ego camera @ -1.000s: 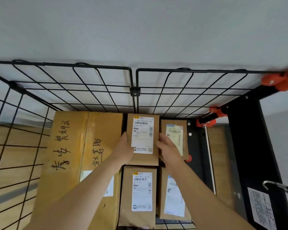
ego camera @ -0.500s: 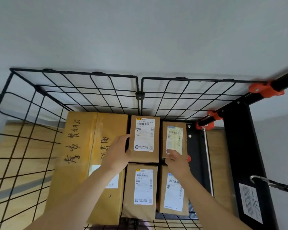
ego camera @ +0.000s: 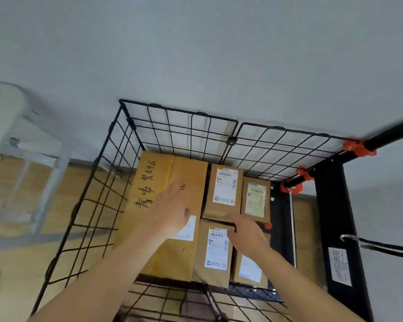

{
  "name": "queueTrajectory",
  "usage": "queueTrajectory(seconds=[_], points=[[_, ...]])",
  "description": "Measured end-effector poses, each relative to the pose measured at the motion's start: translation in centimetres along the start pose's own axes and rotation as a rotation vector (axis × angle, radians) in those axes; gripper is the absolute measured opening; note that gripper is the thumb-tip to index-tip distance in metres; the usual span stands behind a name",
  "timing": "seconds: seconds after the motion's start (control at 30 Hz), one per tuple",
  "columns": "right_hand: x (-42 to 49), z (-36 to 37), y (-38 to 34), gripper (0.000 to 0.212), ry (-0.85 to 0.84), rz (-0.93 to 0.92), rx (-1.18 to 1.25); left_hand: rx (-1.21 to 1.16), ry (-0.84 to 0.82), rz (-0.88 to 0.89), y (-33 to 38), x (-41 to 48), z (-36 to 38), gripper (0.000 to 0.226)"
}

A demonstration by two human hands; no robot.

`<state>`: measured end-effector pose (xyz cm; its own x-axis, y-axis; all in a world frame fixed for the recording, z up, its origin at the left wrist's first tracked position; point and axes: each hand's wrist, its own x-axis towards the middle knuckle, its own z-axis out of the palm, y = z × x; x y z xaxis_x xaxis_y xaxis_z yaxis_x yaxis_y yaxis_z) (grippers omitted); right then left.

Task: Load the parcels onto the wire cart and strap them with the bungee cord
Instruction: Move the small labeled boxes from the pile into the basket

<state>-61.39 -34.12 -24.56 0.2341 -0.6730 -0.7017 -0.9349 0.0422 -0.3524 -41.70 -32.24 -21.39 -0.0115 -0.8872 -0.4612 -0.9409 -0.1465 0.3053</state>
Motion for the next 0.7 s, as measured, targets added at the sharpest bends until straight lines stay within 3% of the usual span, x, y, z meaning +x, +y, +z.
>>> queueTrajectory(seconds=[0.7], points=[[-17.4, 7.4, -30.6, 0.043, 0.429, -0.272, 0.121, -0.057, 0.430, 0.036, -21.0, -27.0, -16.1, 0.054]])
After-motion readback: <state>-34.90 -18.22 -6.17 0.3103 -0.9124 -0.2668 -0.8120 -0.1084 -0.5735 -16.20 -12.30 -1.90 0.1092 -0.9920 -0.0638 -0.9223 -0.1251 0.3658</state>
